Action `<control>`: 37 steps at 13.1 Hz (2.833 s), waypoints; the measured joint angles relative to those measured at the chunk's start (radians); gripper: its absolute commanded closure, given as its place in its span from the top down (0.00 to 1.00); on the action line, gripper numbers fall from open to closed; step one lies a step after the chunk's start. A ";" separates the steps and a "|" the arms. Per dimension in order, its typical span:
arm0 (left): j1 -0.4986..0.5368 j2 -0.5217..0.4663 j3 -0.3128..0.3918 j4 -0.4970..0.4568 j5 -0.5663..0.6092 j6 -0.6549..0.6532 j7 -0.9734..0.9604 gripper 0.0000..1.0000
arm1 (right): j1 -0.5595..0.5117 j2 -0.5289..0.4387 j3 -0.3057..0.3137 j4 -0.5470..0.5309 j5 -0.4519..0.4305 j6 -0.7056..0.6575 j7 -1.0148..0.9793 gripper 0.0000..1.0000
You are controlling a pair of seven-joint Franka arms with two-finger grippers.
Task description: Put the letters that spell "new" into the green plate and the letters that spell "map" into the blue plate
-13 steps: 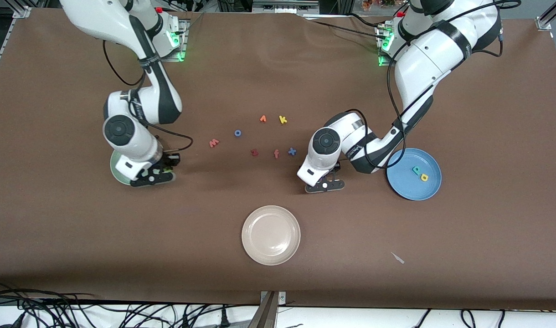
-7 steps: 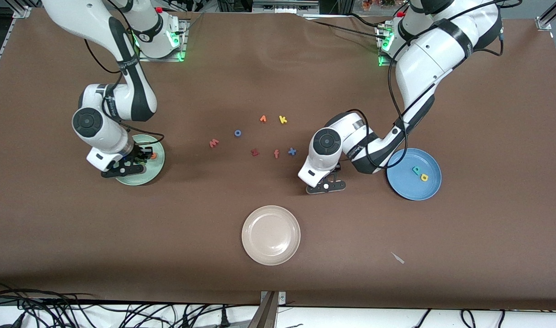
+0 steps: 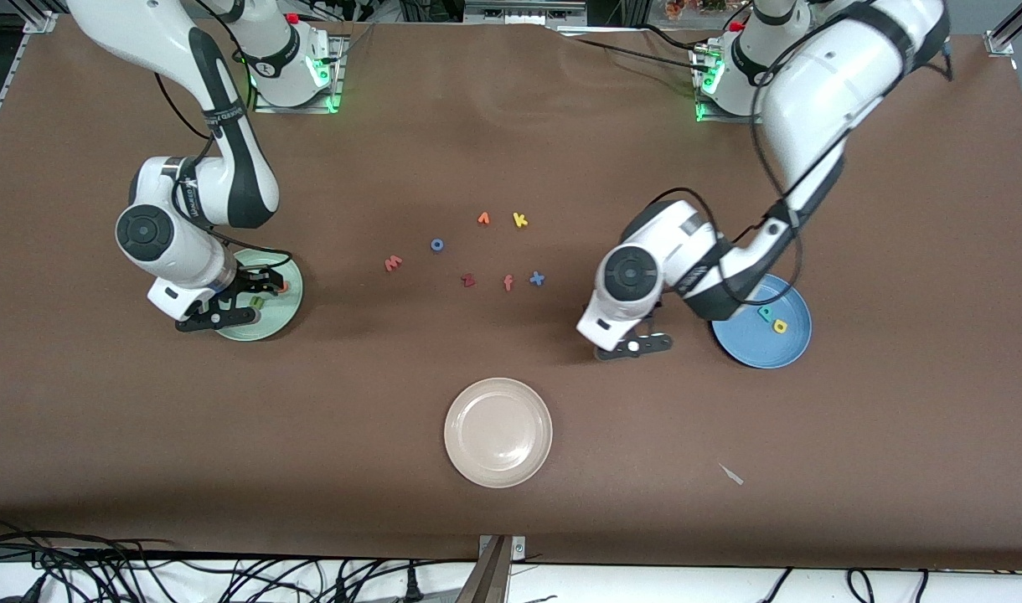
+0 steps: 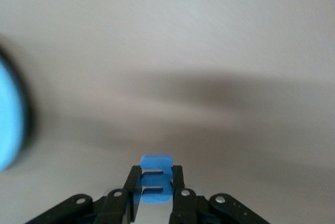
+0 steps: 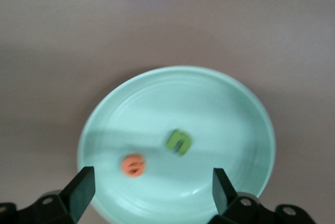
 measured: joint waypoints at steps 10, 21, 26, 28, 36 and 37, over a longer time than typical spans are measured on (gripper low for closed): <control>0.268 0.004 0.064 -0.076 0.049 -0.110 0.361 0.66 | 0.220 0.003 0.075 0.020 0.066 0.014 1.022 1.00; 0.271 -0.098 0.058 0.136 0.029 -0.421 0.455 1.00 | 0.401 0.089 0.070 -0.012 0.066 0.206 1.575 1.00; 0.272 -0.181 0.054 0.322 -0.034 -0.627 0.532 1.00 | 0.401 0.048 0.059 -0.111 0.066 0.302 1.575 0.99; 0.270 -0.212 0.049 0.384 -0.035 -0.708 0.570 1.00 | 0.401 0.046 0.059 -0.151 0.066 0.354 1.575 0.98; 0.182 -0.343 0.255 0.450 -0.286 -0.740 0.750 1.00 | 0.401 0.049 0.060 -0.181 0.078 0.399 1.574 0.81; 0.140 -0.367 0.355 0.450 -0.361 -0.718 0.776 0.99 | 0.401 0.051 0.061 -0.182 0.087 0.402 1.574 0.81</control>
